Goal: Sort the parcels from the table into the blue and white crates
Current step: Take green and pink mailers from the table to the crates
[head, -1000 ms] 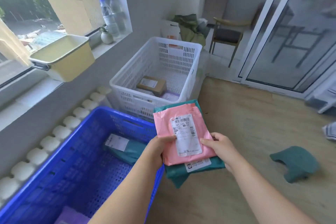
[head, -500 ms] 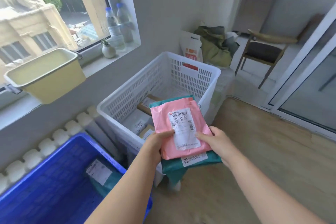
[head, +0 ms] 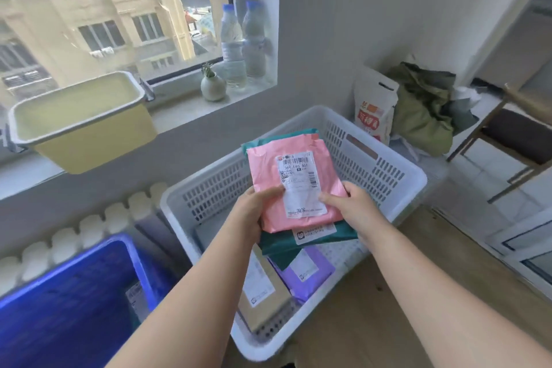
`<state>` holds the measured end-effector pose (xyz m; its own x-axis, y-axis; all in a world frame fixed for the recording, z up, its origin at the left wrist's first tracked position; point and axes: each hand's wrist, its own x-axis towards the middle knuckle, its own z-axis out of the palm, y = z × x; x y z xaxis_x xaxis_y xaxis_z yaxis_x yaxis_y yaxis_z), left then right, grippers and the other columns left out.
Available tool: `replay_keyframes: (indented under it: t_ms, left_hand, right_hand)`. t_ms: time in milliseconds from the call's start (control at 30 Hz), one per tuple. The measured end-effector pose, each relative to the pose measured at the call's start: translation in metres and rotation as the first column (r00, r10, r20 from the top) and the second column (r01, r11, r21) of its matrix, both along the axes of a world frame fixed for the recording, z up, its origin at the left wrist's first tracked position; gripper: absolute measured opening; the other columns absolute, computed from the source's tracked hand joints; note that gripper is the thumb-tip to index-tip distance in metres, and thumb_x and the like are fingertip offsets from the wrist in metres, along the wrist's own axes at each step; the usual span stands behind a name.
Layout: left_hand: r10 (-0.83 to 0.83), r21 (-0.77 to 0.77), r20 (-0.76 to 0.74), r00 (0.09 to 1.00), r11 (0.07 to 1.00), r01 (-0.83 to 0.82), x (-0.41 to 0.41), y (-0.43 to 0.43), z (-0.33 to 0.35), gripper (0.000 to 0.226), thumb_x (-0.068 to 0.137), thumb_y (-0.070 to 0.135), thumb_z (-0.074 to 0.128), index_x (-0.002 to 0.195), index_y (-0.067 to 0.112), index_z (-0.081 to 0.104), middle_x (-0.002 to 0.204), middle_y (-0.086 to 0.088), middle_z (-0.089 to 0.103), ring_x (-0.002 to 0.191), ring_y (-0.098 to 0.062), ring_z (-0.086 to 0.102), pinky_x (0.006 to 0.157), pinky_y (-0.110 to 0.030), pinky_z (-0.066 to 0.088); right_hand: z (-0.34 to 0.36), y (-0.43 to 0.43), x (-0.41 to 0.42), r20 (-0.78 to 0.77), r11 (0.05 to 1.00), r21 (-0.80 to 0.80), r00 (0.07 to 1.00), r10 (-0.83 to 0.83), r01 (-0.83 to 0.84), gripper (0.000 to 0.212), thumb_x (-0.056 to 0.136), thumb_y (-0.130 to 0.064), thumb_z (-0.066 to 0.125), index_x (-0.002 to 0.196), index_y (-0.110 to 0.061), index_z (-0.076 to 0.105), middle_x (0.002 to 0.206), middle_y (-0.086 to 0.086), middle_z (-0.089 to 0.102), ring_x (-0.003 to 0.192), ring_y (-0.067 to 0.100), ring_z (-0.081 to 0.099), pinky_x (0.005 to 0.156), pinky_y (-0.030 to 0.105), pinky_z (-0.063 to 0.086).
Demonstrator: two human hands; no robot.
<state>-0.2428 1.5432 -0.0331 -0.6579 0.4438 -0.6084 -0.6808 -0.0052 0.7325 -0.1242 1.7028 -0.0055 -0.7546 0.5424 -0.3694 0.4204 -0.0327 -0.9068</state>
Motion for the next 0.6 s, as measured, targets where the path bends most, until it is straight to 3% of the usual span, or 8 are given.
replay_keyframes:
  t_ms: [67,167,233,300,333,400,500,600]
  left_hand:
    - [0.004,0.0,0.014,1.0,1.0,-0.004,-0.018,0.016,0.0,0.032,0.087,0.008,0.073,0.117,0.005,0.063,0.095,-0.014,0.077,0.077,-0.029,0.076,0.058,-0.038,0.061]
    - [0.024,-0.012,0.04,0.999,1.0,-0.023,-0.041,0.037,-0.004,0.024,0.09,0.015,0.072,0.111,0.008,0.064,0.087,-0.008,0.078,0.069,-0.022,0.076,0.051,-0.03,0.058]
    - [0.027,-0.023,0.066,0.997,0.999,-0.026,-0.053,0.047,-0.014,0.027,0.089,0.023,0.072,0.112,0.011,0.065,0.094,-0.006,0.078,0.08,-0.022,0.076,0.065,-0.032,0.061]
    - [0.06,-0.076,0.077,0.995,0.996,-0.055,-0.062,0.057,-0.03,0.045,0.084,0.032,0.075,0.122,0.013,0.063,0.109,-0.006,0.075,0.098,-0.026,0.073,0.086,-0.04,0.058]
    - [0.084,-0.112,0.083,0.993,0.991,-0.074,-0.066,0.062,-0.04,0.049,0.082,0.034,0.076,0.124,0.013,0.062,0.115,-0.007,0.073,0.104,-0.028,0.07,0.089,-0.04,0.055]
    - [0.099,-0.165,0.093,0.991,0.983,-0.083,-0.069,0.074,-0.056,0.046,0.085,0.034,0.073,0.124,0.012,0.061,0.121,-0.009,0.07,0.108,-0.028,0.067,0.088,-0.038,0.053]
    - [0.111,-0.219,0.129,0.985,0.972,-0.081,-0.069,0.094,-0.075,0.037,0.091,0.03,0.068,0.122,0.011,0.061,0.124,-0.009,0.066,0.108,-0.026,0.065,0.083,-0.035,0.052]
    - [0.154,-0.277,0.181,0.971,0.956,-0.1,-0.068,0.12,-0.093,0.036,0.09,0.033,0.068,0.118,0.012,0.06,0.122,-0.01,0.065,0.105,-0.026,0.064,0.087,-0.035,0.052]
  right_hand:
    - [0.0,0.017,-0.022,0.009,1.0,0.016,1.0,-0.002,0.002,0.021,0.087,-0.013,0.073,0.107,-0.013,0.068,0.1,0.0,0.076,0.092,0.014,0.072,0.083,0.032,0.058]
    - [-0.004,0.042,-0.051,0.037,1.0,0.02,0.999,0.002,-0.002,0.02,0.088,-0.008,0.071,0.107,-0.01,0.067,0.099,0.002,0.075,0.089,0.014,0.072,0.076,0.028,0.059]
    - [-0.013,0.057,-0.066,0.079,0.999,0.029,0.997,0.014,-0.016,0.02,0.087,-0.006,0.071,0.107,-0.008,0.067,0.099,0.003,0.075,0.088,0.015,0.072,0.075,0.028,0.059]
    - [-0.026,0.073,-0.081,0.136,0.997,0.052,0.989,0.051,-0.059,0.02,0.087,-0.007,0.072,0.107,-0.007,0.066,0.099,0.003,0.075,0.088,0.015,0.072,0.072,0.027,0.058]
    - [-0.035,0.082,-0.088,0.163,0.995,0.059,0.984,0.068,-0.079,0.021,0.087,-0.007,0.072,0.107,-0.007,0.066,0.1,0.003,0.075,0.088,0.015,0.072,0.071,0.026,0.057]
    - [-0.052,0.1,-0.1,0.217,0.991,0.073,0.971,0.098,-0.116,0.023,0.087,-0.008,0.072,0.109,-0.008,0.066,0.1,0.003,0.074,0.088,0.016,0.071,0.071,0.027,0.057]
    - [-0.082,0.128,-0.116,0.303,0.982,0.086,0.943,0.136,-0.169,0.027,0.086,-0.011,0.073,0.112,-0.008,0.064,0.102,0.004,0.073,0.091,0.02,0.071,0.082,0.04,0.06]
    - [-0.11,0.158,-0.132,0.37,0.968,0.052,0.905,0.209,-0.245,0.034,0.086,-0.012,0.074,0.118,-0.007,0.062,0.109,0.007,0.072,0.096,0.025,0.07,0.088,0.045,0.058]
